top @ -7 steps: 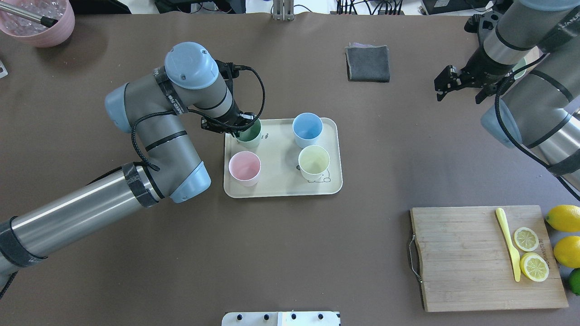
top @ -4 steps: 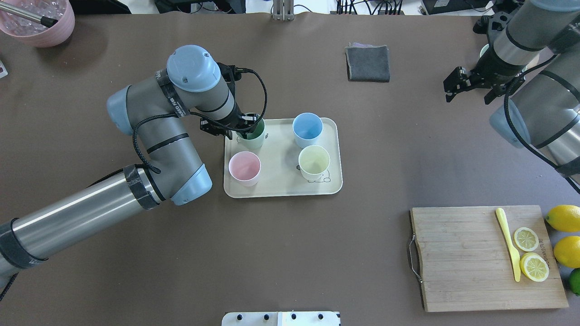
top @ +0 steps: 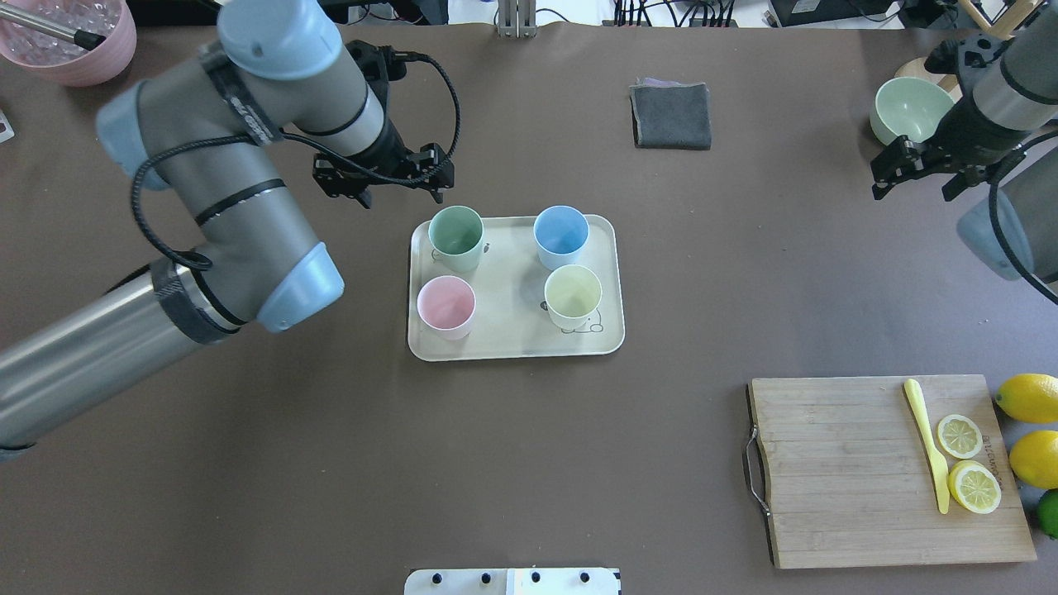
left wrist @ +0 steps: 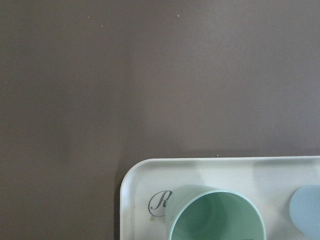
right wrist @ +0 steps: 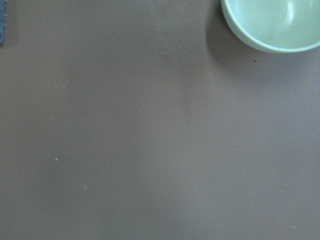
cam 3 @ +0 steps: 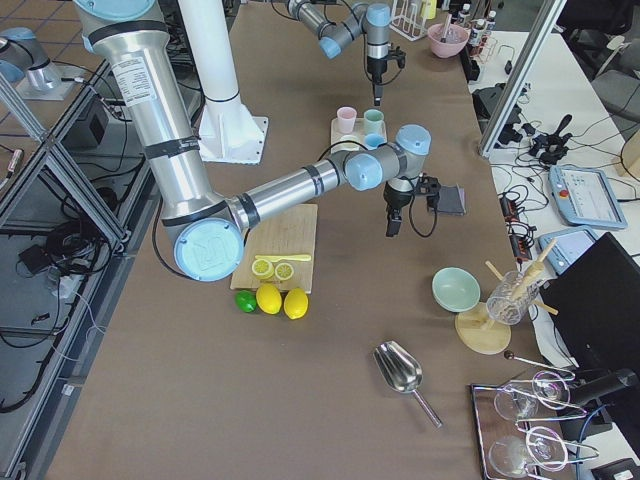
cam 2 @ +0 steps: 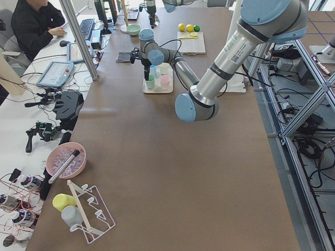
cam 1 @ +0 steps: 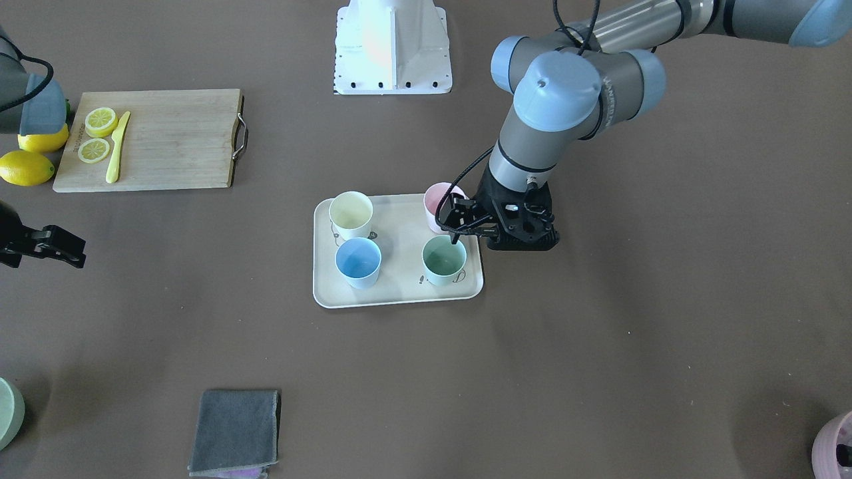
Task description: Place all cups on tray
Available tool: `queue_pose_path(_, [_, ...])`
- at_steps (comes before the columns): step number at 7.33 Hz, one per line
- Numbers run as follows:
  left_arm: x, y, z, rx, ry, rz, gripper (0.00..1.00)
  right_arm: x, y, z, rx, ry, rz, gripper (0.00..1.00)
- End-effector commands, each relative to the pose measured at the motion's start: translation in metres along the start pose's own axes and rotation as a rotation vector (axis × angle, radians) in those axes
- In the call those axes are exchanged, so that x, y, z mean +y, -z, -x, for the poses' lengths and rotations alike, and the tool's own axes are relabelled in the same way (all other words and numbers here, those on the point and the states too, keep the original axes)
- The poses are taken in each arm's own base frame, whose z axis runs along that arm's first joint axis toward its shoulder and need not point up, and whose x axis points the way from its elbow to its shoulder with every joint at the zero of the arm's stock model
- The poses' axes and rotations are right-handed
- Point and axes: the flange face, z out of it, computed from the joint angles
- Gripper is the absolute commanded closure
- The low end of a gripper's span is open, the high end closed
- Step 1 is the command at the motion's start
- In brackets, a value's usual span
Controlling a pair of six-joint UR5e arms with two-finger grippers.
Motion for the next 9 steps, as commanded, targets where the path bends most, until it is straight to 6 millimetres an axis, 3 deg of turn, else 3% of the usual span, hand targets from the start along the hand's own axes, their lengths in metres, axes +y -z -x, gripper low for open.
queue_pose_path(1, [0.000, 0.063, 0.099, -0.039, -0.104, -0.062, 0.02, 0.034, 0.000, -0.081, 0.018, 0.025, 0.018, 0.00])
queue_pose_path(2, [-0.008, 0.082, 0.141, -0.062, -0.051, -0.098, 0.02, 0.047, 0.001, -0.120, 0.028, 0.035, 0.023, 0.00])
queue_pose_path(3, [-0.029, 0.112, 0.196, -0.078, 0.019, -0.137, 0.02, 0.061, 0.005, -0.158, 0.020, 0.049, 0.022, 0.00])
queue_pose_path(4, [-0.030, 0.135, 0.257, -0.066, 0.061, -0.202, 0.02, 0.074, 0.014, -0.199, 0.022, 0.053, 0.010, 0.00])
queue_pose_path(6, [-0.006, 0.130, 0.391, -0.026, 0.136, -0.227, 0.02, 0.098, 0.026, -0.258, 0.026, 0.053, -0.009, 0.00])
queue_pose_path(8, [-0.016, 0.137, 0.457, -0.060, 0.204, -0.223, 0.02, 0.114, 0.036, -0.295, 0.030, 0.055, -0.030, 0.00])
queue_pose_path(9, [-0.002, 0.143, 0.496, -0.112, 0.072, -0.210, 0.02, 0.123, 0.037, -0.309, 0.027, 0.048, -0.030, 0.00])
